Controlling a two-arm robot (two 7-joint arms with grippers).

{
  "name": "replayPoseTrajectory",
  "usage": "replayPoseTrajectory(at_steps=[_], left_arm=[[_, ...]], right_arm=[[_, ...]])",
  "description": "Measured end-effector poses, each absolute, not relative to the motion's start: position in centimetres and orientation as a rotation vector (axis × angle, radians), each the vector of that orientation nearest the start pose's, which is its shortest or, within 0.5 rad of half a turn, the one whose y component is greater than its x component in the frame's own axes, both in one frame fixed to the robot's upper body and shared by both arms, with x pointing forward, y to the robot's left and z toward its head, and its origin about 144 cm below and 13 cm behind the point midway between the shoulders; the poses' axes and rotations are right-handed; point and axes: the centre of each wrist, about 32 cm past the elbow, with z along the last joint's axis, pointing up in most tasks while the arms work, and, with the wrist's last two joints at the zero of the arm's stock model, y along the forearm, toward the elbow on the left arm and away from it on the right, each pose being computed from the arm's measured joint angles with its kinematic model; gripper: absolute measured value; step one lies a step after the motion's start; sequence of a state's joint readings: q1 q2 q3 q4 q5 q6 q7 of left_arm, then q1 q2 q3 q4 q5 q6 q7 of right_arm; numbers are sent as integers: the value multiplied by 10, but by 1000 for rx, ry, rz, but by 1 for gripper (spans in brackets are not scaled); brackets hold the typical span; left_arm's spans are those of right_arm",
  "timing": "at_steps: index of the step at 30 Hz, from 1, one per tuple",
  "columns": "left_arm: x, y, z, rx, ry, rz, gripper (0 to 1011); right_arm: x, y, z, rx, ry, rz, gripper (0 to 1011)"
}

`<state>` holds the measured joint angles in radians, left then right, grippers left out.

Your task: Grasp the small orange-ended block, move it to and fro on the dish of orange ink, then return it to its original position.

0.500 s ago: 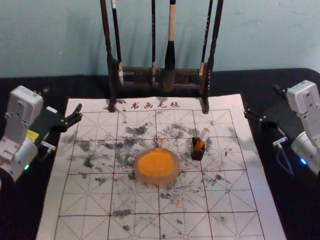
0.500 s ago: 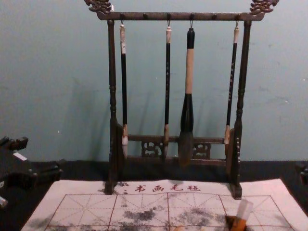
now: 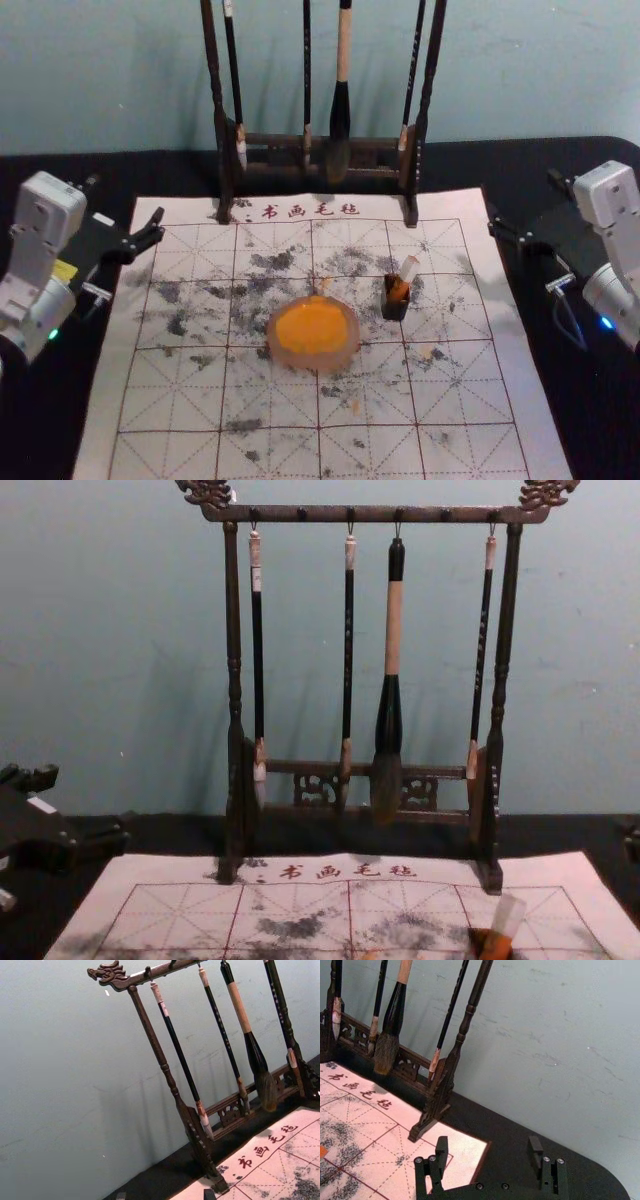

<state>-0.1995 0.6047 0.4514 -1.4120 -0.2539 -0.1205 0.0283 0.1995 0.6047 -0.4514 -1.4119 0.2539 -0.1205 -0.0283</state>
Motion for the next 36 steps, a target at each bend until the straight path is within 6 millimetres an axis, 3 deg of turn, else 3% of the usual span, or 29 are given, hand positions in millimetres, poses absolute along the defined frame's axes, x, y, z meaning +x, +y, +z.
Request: replayPoseTrajectory(at_steps=[36], left_arm=[[489, 310, 1140, 304, -285, 1248, 1001]], right_arm=[[489, -310, 1140, -305, -285, -1248, 1003]])
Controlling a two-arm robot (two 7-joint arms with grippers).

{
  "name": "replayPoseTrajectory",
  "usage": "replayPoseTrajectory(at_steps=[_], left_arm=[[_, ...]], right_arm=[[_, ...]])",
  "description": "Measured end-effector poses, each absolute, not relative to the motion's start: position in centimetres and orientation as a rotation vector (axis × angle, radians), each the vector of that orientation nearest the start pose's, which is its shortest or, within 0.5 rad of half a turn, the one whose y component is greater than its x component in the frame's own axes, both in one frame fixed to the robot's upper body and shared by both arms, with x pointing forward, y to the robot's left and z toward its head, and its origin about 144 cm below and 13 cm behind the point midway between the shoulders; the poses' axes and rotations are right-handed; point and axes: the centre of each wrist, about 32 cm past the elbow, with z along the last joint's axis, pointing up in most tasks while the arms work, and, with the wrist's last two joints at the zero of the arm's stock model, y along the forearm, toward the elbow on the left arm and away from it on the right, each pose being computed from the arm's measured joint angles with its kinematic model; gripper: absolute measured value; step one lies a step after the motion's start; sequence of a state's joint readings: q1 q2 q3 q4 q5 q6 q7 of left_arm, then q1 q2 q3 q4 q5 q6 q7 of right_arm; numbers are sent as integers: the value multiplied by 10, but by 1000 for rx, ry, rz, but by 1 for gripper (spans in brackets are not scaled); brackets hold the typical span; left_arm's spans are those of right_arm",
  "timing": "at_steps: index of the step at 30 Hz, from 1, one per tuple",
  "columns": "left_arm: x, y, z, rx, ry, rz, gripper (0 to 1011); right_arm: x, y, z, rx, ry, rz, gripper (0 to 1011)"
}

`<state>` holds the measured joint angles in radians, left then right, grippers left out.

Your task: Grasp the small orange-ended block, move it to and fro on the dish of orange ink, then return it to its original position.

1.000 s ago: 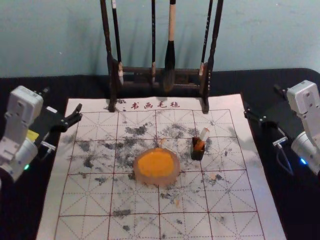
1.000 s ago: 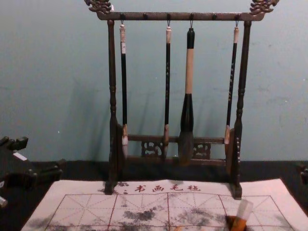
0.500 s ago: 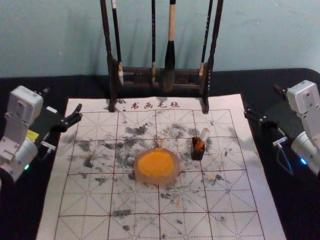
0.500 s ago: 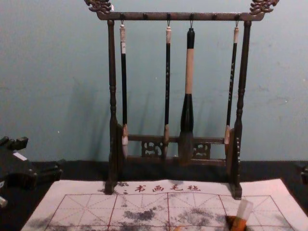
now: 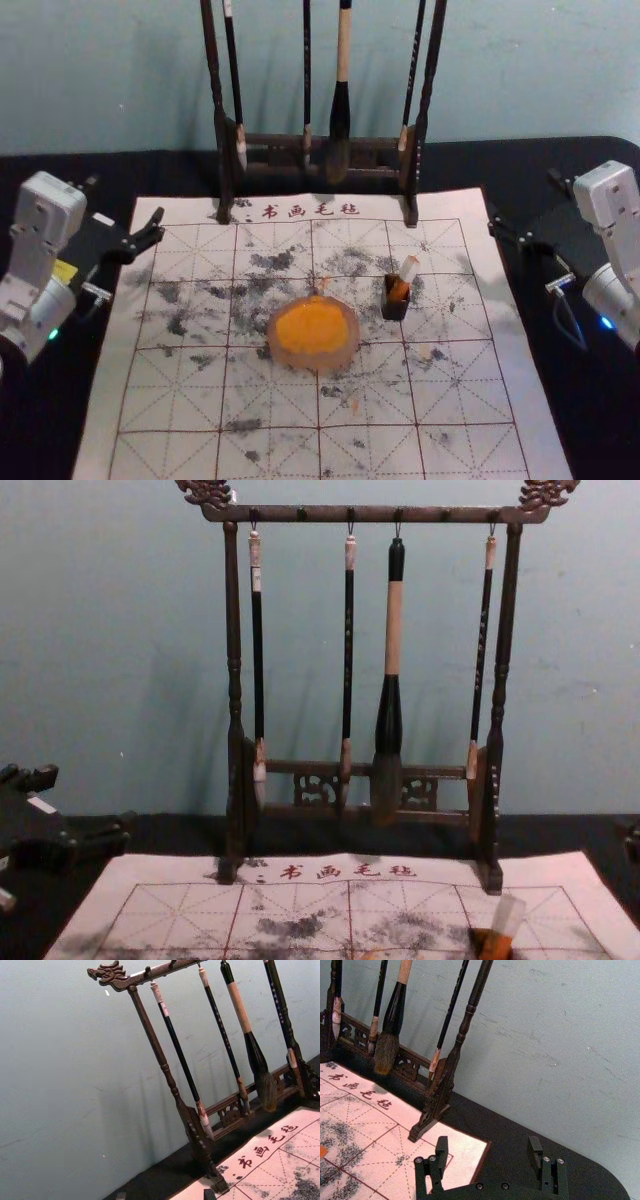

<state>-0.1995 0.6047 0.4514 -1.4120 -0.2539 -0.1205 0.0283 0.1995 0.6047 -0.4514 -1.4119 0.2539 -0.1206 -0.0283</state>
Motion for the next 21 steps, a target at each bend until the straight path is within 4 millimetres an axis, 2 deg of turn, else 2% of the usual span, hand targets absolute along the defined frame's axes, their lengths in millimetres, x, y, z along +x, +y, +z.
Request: replayPoseTrajectory(at_steps=[21], left_arm=[[489, 310, 1140, 304, -285, 1248, 1001]], right_arm=[[489, -310, 1140, -305, -285, -1248, 1003]])
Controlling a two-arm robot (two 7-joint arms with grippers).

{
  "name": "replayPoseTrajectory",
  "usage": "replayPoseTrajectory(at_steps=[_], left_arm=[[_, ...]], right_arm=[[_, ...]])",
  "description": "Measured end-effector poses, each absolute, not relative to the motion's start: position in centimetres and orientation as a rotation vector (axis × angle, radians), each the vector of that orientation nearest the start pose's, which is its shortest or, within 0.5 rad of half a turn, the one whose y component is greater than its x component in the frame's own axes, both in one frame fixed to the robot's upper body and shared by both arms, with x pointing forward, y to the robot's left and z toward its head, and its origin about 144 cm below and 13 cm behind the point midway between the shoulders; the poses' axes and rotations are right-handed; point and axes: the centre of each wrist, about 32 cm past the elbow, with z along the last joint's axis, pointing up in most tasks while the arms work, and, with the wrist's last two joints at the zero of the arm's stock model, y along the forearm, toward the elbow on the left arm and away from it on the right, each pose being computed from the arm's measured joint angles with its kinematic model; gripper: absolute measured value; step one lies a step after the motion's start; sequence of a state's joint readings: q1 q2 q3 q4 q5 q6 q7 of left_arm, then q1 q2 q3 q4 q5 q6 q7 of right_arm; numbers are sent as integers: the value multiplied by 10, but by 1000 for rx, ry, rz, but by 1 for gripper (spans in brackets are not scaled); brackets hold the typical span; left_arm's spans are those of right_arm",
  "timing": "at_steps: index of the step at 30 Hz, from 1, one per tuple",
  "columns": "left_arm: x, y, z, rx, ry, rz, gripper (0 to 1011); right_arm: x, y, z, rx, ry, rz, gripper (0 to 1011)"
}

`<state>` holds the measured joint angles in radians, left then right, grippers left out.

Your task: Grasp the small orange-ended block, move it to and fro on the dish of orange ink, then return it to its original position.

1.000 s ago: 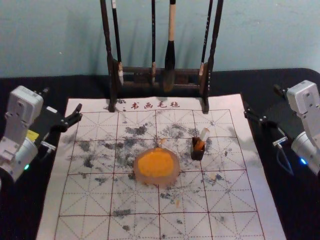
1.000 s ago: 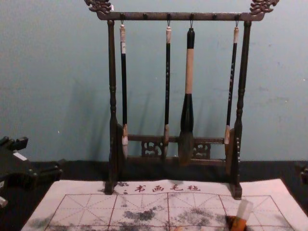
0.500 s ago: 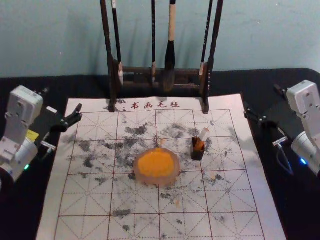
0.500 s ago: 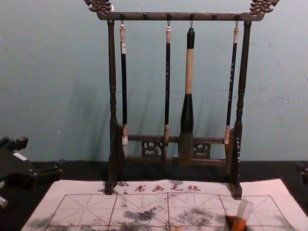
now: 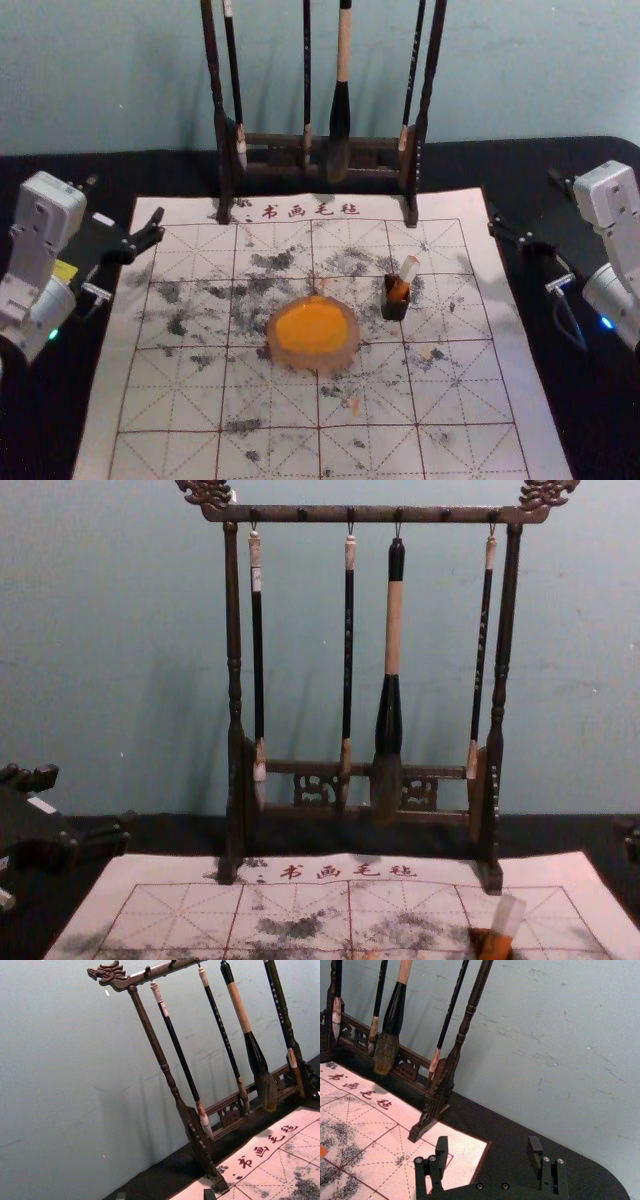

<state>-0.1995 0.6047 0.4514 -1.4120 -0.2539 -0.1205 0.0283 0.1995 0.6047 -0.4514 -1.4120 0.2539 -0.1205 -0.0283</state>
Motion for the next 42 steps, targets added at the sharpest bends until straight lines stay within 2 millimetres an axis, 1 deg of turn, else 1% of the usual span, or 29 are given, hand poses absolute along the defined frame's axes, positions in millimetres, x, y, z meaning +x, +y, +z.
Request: replayPoseTrajectory(at_steps=[11, 14, 22, 25, 26, 28, 32, 35, 37, 38, 42], left_arm=[[489, 310, 1140, 304, -285, 1248, 1002], [489, 310, 1140, 304, -285, 1248, 1001], [489, 310, 1140, 304, -285, 1248, 1001], [489, 310, 1140, 304, -285, 1248, 1001], [489, 310, 1140, 304, -285, 1248, 1001], [489, 310, 1140, 304, -285, 1248, 1001], [489, 310, 1140, 304, -285, 1248, 1001], [489, 310, 1140, 304, -285, 1248, 1001], [489, 310, 1140, 304, -285, 1248, 1001], [489, 310, 1140, 304, -285, 1248, 1001], [489, 310, 1140, 304, -285, 1248, 1001]], right_arm=[[489, -310, 1140, -304, -285, -1248, 1003], [486, -308, 1141, -303, -266, -1237, 1003], [470, -303, 1145, -282, -149, -1171, 1003], [460, -299, 1149, -259, -78, -1123, 1003], [460, -299, 1149, -259, -78, -1123, 1003], [453, -295, 1153, -242, -26, -1087, 1002], [447, -288, 1160, -220, 53, -1043, 1003], [446, -283, 1162, -217, 106, -1026, 1003], [447, -276, 1164, -219, 171, -1014, 1003], [447, -276, 1164, -219, 171, -1014, 1003], [453, -265, 1168, -221, 259, -1012, 1003]])
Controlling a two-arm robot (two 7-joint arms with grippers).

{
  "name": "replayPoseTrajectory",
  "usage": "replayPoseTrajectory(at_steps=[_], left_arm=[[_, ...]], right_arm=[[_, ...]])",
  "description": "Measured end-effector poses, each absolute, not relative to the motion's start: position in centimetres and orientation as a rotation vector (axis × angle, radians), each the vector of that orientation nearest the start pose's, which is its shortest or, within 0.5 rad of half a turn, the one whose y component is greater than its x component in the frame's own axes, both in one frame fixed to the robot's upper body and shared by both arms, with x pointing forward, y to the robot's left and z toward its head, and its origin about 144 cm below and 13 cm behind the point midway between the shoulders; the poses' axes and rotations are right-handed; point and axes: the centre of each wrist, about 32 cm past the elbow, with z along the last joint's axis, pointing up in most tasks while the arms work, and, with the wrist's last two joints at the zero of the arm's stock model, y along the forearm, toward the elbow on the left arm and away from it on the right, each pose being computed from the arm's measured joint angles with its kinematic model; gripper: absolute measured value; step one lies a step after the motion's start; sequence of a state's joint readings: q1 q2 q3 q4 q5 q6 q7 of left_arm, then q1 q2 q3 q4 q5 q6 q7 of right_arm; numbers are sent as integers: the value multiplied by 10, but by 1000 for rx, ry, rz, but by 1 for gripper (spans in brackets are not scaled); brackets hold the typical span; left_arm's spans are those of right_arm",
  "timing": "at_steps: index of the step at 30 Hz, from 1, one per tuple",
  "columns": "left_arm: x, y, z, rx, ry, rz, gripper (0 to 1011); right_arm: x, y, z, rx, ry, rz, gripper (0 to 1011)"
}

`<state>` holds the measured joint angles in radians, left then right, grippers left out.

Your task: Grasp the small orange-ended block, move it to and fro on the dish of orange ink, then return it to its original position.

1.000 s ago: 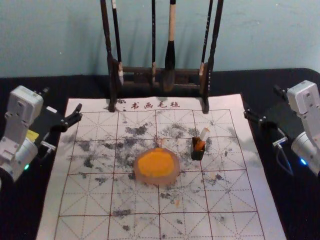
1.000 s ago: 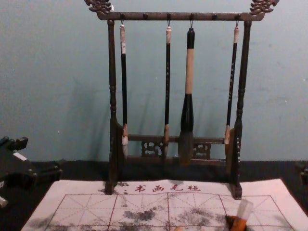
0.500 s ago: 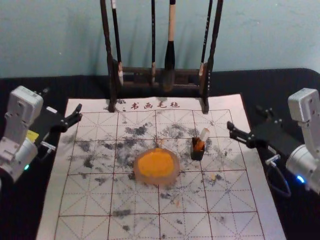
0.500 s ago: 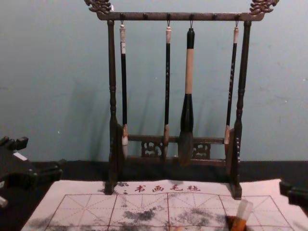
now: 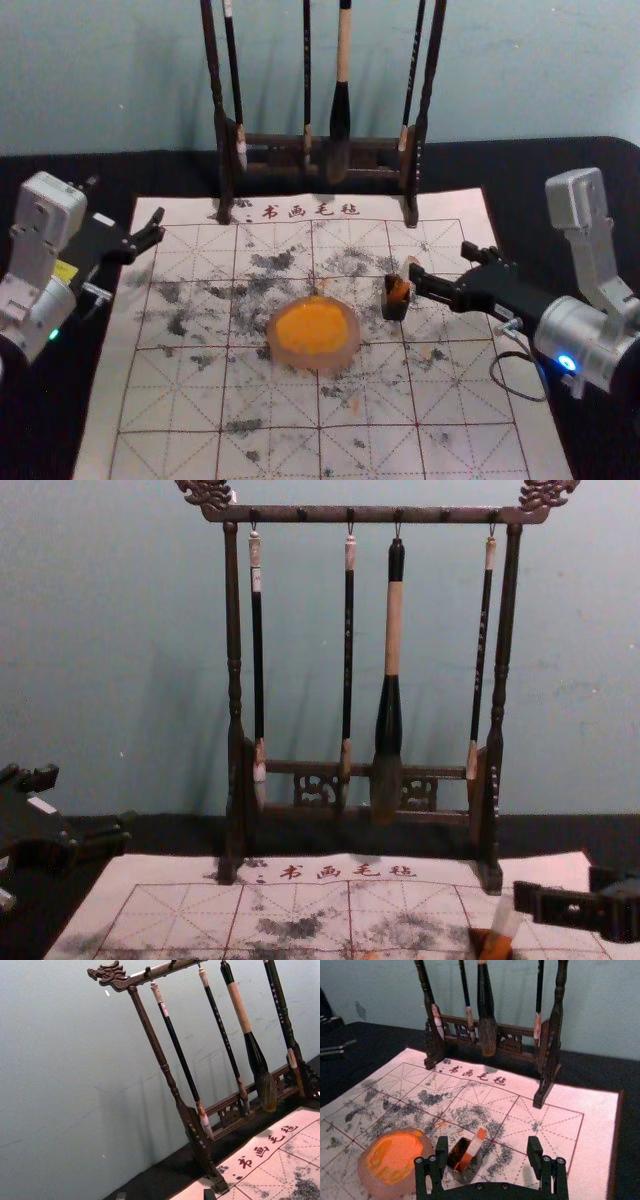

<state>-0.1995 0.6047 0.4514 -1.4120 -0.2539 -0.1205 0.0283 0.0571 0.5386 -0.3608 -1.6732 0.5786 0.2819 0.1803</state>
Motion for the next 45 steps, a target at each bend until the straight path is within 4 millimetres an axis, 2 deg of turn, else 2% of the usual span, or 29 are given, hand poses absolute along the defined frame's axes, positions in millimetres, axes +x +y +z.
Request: replayPoseTrajectory(at_steps=[9, 19, 28, 45], left_arm=[[489, 310, 1140, 304, -285, 1248, 1001], [489, 310, 1140, 304, -285, 1248, 1001], [489, 310, 1140, 304, -285, 1248, 1001], [489, 310, 1140, 304, -285, 1248, 1001]], right_arm=[[470, -247, 1175, -213, 373, -1034, 1003], [481, -238, 1179, -221, 480, -1041, 1002], [484, -232, 1178, -227, 541, -1051, 1003], [484, -228, 1177, -234, 554, -1058, 1003]])
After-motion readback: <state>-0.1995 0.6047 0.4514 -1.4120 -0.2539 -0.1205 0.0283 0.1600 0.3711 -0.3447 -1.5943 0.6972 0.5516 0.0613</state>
